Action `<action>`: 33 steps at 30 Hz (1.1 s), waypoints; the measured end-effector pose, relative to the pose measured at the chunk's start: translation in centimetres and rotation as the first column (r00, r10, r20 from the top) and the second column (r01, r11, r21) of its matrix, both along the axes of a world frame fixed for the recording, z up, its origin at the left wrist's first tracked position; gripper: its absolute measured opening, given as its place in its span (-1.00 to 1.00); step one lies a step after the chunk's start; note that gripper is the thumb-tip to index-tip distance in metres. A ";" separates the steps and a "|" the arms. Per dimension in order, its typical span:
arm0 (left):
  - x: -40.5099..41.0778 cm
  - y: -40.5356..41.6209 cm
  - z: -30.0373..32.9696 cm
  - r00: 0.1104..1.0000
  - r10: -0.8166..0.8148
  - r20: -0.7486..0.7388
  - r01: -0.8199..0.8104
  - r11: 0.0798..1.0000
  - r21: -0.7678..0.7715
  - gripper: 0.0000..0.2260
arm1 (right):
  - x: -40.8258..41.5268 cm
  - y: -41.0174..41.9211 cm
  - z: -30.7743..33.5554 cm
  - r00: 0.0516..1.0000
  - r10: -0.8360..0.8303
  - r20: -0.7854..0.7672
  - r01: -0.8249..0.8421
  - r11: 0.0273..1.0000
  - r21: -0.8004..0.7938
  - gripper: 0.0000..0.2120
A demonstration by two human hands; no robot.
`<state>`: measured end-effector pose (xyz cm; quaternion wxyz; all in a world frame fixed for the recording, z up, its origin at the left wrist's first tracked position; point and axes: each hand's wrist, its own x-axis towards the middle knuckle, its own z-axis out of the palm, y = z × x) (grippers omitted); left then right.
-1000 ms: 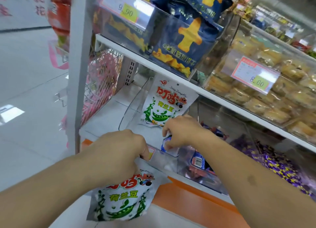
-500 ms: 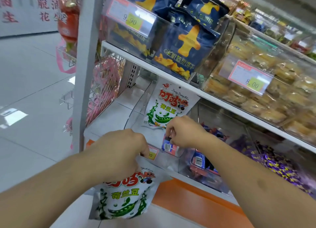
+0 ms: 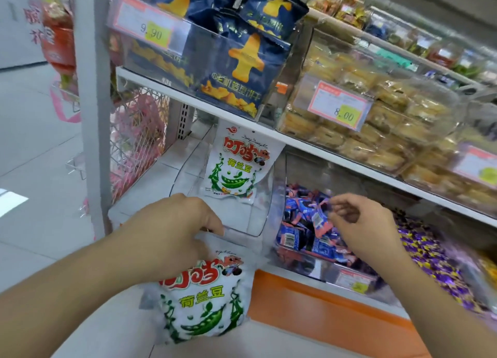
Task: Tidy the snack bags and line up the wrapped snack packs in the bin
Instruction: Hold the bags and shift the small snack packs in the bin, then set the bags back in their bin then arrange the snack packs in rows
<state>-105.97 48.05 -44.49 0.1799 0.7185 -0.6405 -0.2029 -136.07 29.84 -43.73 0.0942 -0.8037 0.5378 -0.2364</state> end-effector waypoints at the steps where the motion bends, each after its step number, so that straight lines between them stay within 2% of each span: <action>1: -0.3 0.0 0.2 1.000 0.005 -0.027 -0.005 1.000 -0.011 -0.85 | -0.3 0.5 -0.5 0.997 0.013 -0.075 -0.017 0.998 -0.061 -0.73; 2: -0.5 0.0 0.5 0.999 0.007 -0.047 -0.008 1.000 -0.019 -0.88 | -0.5 1.2 -0.6 0.995 0.056 -0.082 -0.063 0.995 -0.080 -0.65; 3: -0.7 0.0 0.8 0.997 0.006 -0.071 -0.007 1.000 -0.022 -0.89 | -0.4 2.1 -0.3 0.991 0.130 -0.030 -0.130 0.991 -0.021 -0.56; 4: -0.8 -0.1 1.1 0.994 0.002 -0.106 -0.005 1.000 -0.020 -0.90 | -0.1 3.3 0.3 0.972 0.222 0.070 -0.229 0.967 0.111 -0.49; 5: -1.0 -0.1 1.4 0.988 0.001 -0.152 -0.003 1.000 -0.017 -0.91 | 0.4 4.5 0.7 0.928 0.321 0.188 -0.363 0.891 0.271 -0.43; 6: -1.2 -0.2 1.7 0.980 0.007 -0.200 -0.010 1.000 -0.011 -0.91 | 1.0 5.8 0.9 0.870 0.399 0.288 -0.488 0.775 0.401 -0.41; 8: -1.8 -0.3 2.4 0.955 0.023 -0.297 -0.026 1.000 -0.006 -0.93 | 2.3 7.7 0.3 0.816 0.464 0.344 -0.576 0.609 0.545 -0.37; 9: -2.0 -0.4 2.6 0.941 0.020 -0.338 -0.026 1.000 -0.013 -0.94 | 2.8 8.3 -0.4 0.820 0.455 0.347 -0.569 0.587 0.576 -0.38; 13: -3.1 -0.4 3.4 0.885 0.044 -0.464 -0.074 0.996 -0.047 -0.95 | 4.1 8.7 -1.6 0.875 0.309 0.373 -0.478 0.668 0.570 -0.69; 16: -3.5 0.0 4.0 0.916 0.053 -0.399 -0.102 0.989 -0.104 -0.95 | 4.5 9.1 -1.4 0.901 0.271 0.339 -0.415 0.765 0.492 -0.94; 18: -3.4 0.5 4.4 0.924 0.071 -0.377 -0.136 0.980 -0.148 -0.96 | 5.1 9.4 -0.9 0.902 0.279 0.331 -0.404 0.817 0.411 -0.87; 20: -2.9 1.2 4.8 0.923 0.089 -0.374 -0.184 0.957 -0.225 -0.88 | 5.5 9.6 -0.4 0.895 0.269 0.356 -0.393 0.853 0.344 -0.84; 22: -2.3 1.8 5.3 0.922 0.112 -0.370 -0.249 0.905 -0.344 -0.82 | 5.7 9.5 0.2 0.883 0.236 0.406 -0.381 0.865 0.325 -0.85; 23: -1.7 1.9 5.4 0.902 0.124 -0.414 -0.298 0.872 -0.387 -0.77 | 5.6 9.5 0.5 0.873 0.206 0.441 -0.370 0.869 0.327 -0.85; 25: -0.2 2.2 5.4 0.783 0.125 -0.609 -0.417 0.832 -0.365 -0.63 | 5.6 9.3 1.0 0.859 0.144 0.491 -0.332 0.887 0.320 -0.79; 26: 0.7 2.4 5.0 0.700 0.133 -0.701 -0.456 0.840 -0.295 -0.52 | 5.6 9.2 1.2 0.845 0.115 0.523 -0.319 0.893 0.318 -0.80; 27: 1.3 2.5 4.7 0.638 0.133 -0.758 -0.445 0.868 -0.222 -0.39 | 5.8 9.0 1.3 0.830 0.095 0.550 -0.304 0.903 0.304 -0.86; 28: 1.6 2.7 4.4 0.617 0.131 -0.776 -0.394 0.905 -0.161 -0.28 | 6.2 8.9 1.5 0.811 0.074 0.580 -0.282 0.918 0.278 -0.85; 29: 1.6 2.9 4.0 0.633 0.111 -0.766 -0.314 0.941 -0.123 -0.20 | 6.6 9.0 1.6 0.787 0.057 0.614 -0.265 0.930 0.253 -0.79; 31: 0.6 3.0 3.4 0.703 0.065 -0.709 -0.180 0.980 -0.088 -0.20 | 7.6 9.2 1.7 0.740 0.057 0.670 -0.259 0.944 0.205 -0.74; 33: -0.3 2.7 2.9 0.738 0.055 -0.673 -0.182 0.976 -0.121 -0.27 | 8.4 9.3 2.3 0.694 0.056 0.718 -0.285 0.937 0.201 -0.87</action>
